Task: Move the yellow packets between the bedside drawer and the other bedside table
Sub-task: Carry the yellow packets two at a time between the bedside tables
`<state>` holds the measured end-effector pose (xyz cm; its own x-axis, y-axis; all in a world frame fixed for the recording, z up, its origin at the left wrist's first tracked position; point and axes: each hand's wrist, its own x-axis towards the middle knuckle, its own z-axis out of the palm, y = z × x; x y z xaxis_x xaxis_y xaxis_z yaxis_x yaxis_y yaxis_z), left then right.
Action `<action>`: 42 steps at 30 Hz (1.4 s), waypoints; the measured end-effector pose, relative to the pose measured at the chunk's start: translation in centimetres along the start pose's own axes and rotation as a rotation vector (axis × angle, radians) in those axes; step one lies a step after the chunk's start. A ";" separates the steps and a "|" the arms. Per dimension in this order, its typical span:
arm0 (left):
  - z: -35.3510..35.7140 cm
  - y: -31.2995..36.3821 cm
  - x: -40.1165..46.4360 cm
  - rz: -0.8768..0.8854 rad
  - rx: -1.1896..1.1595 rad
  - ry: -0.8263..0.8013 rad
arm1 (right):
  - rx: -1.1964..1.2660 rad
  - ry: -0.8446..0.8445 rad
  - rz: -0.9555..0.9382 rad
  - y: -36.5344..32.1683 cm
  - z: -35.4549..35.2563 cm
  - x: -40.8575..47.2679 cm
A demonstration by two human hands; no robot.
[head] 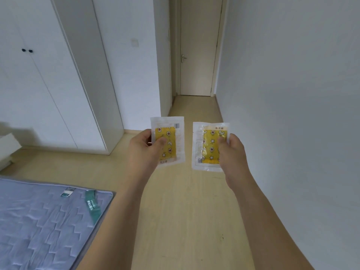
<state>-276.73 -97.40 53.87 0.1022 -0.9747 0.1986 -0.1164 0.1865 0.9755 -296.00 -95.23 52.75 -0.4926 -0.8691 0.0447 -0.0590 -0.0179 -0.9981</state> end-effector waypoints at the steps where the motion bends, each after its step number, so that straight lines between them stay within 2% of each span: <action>1: 1.0 -0.6 2.2 -0.007 0.011 -0.005 | 0.007 0.003 0.009 0.4 0.7 2.5; 9: 6.4 -5.9 21.7 -0.019 0.074 0.112 | 0.032 -0.081 -0.023 2.4 9.6 24.6; 14: 4.3 -5.9 33.1 -0.014 0.102 0.288 | 0.019 -0.250 -0.040 0.9 20.2 36.0; 23: -6.4 -12.8 49.1 -0.096 0.061 0.638 | -0.025 -0.661 -0.070 2.2 44.1 46.3; 27: -12.6 -16.2 58.1 -0.090 0.025 0.747 | 0.000 -0.745 -0.110 2.4 56.3 50.8; 34: -24.3 -18.5 74.4 -0.078 0.036 0.876 | 0.013 -0.857 -0.125 -0.3 75.9 58.0; 42: -36.7 -25.3 88.6 -0.131 0.127 0.992 | 0.020 -1.012 -0.034 2.0 98.6 63.9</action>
<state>-228.46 -184.02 50.29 0.8909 -0.4334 0.1359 -0.1437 0.0150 0.9895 -241.94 -199.53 49.47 0.4768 -0.8786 0.0254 -0.0397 -0.0504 -0.9979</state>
